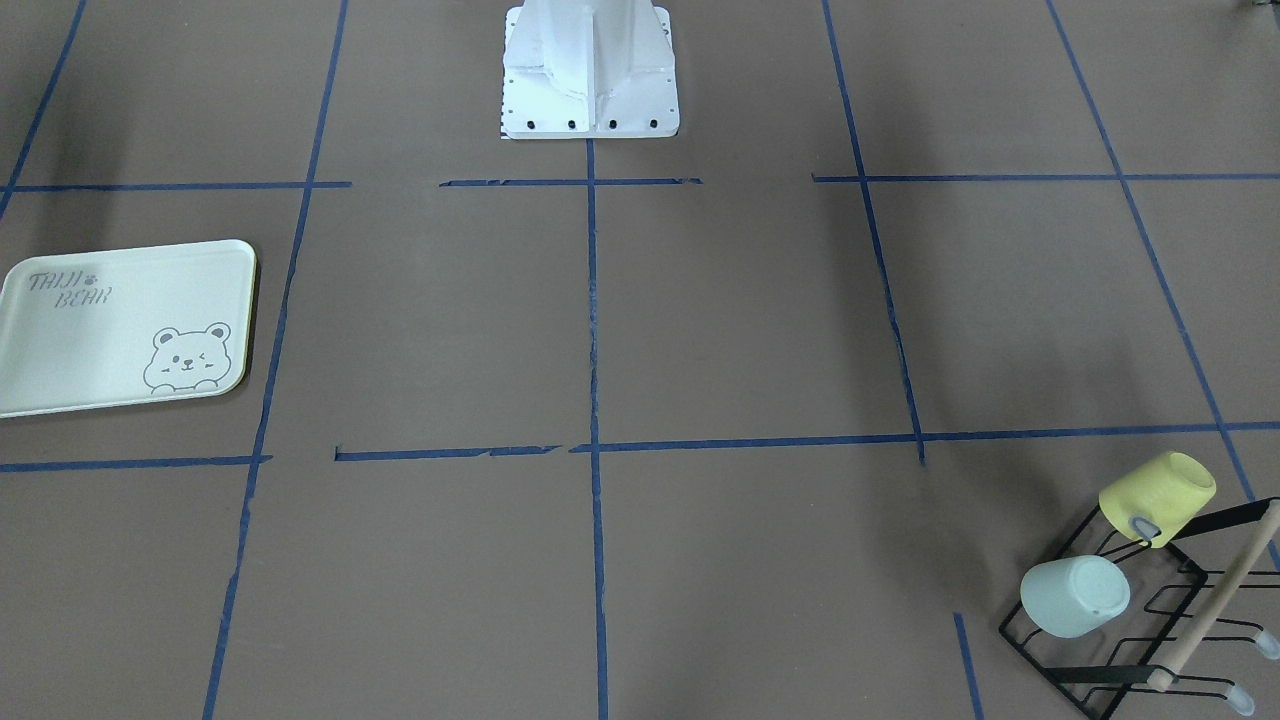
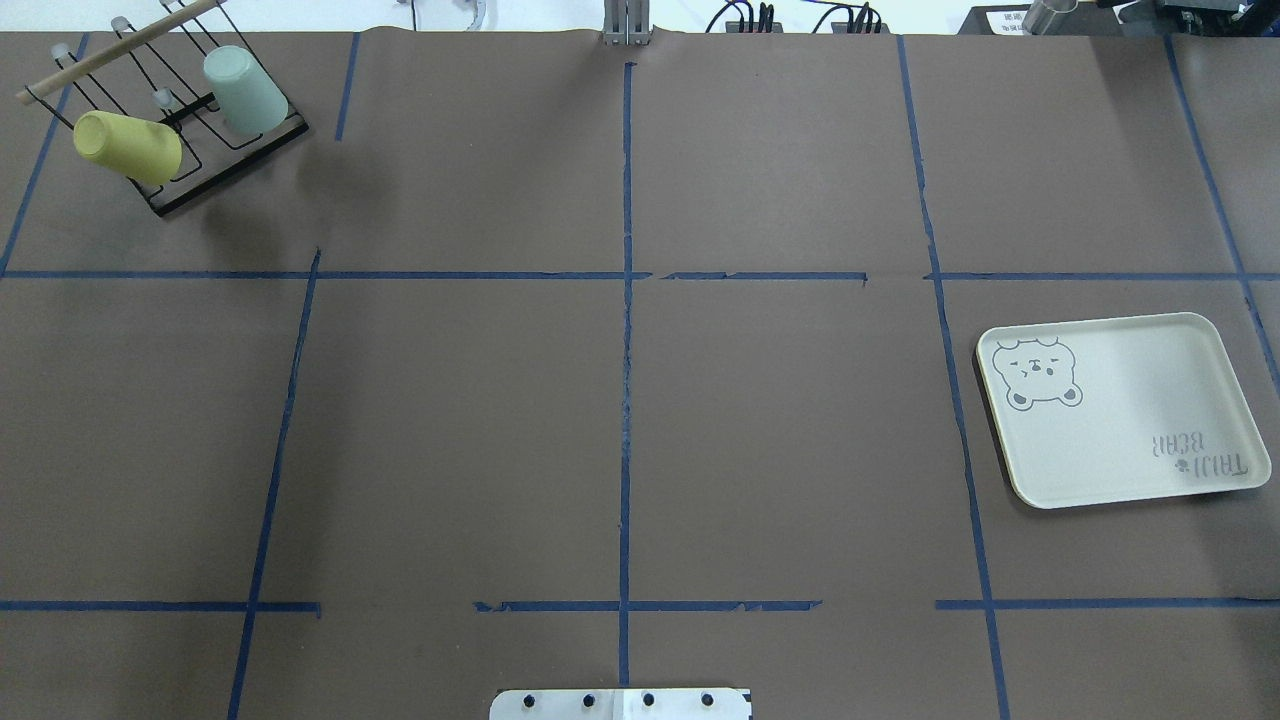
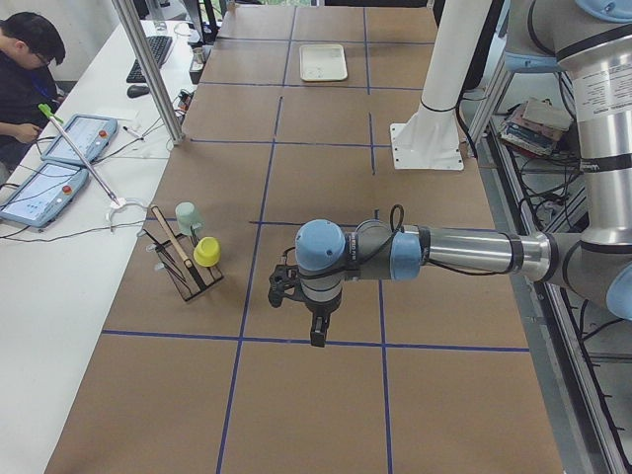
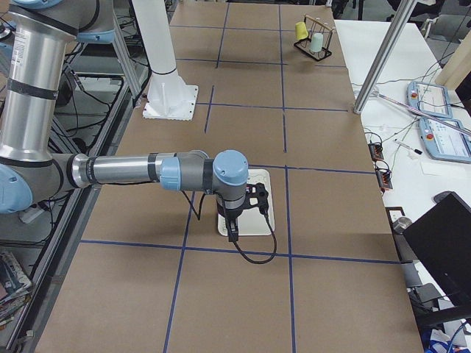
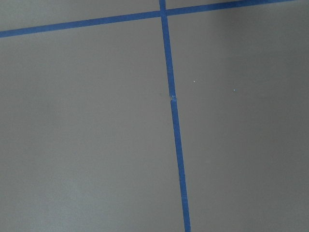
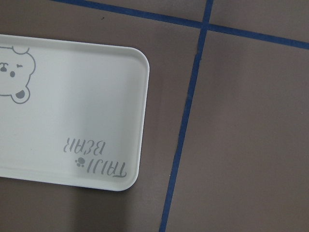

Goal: Left arm grabs green cup and hands to right arm on tray

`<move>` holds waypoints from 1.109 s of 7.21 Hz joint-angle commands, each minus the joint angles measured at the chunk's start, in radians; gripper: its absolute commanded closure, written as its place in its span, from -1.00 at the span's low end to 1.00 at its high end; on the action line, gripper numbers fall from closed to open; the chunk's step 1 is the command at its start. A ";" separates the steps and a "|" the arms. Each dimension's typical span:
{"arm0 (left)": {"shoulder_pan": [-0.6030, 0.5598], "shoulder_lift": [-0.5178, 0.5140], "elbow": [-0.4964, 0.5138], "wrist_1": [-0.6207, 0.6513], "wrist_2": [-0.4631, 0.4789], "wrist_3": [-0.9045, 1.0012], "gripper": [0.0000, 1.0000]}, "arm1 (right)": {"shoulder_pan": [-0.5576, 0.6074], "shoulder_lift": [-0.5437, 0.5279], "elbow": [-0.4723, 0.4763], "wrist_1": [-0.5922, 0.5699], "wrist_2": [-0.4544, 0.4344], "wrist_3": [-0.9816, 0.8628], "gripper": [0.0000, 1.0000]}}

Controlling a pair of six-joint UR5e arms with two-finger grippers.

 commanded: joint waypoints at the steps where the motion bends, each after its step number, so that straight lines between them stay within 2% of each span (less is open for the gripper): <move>1: 0.000 -0.002 -0.002 -0.002 -0.002 0.001 -1.00 | 0.000 0.003 0.002 0.000 0.000 0.000 -1.00; 3: 0.000 -0.006 -0.015 -0.002 0.001 0.000 -1.00 | 0.000 0.003 0.003 0.011 0.000 0.000 -1.00; 5: 0.000 -0.047 -0.011 -0.126 0.003 -0.005 -1.00 | -0.001 0.003 0.002 0.028 -0.001 0.000 -1.00; 7: 0.002 -0.165 0.014 -0.298 0.003 -0.009 -1.00 | 0.000 0.003 0.000 0.028 0.000 0.002 -1.00; 8: 0.012 -0.277 0.062 -0.290 0.001 -0.037 -1.00 | -0.001 0.003 0.000 0.028 0.000 0.002 -1.00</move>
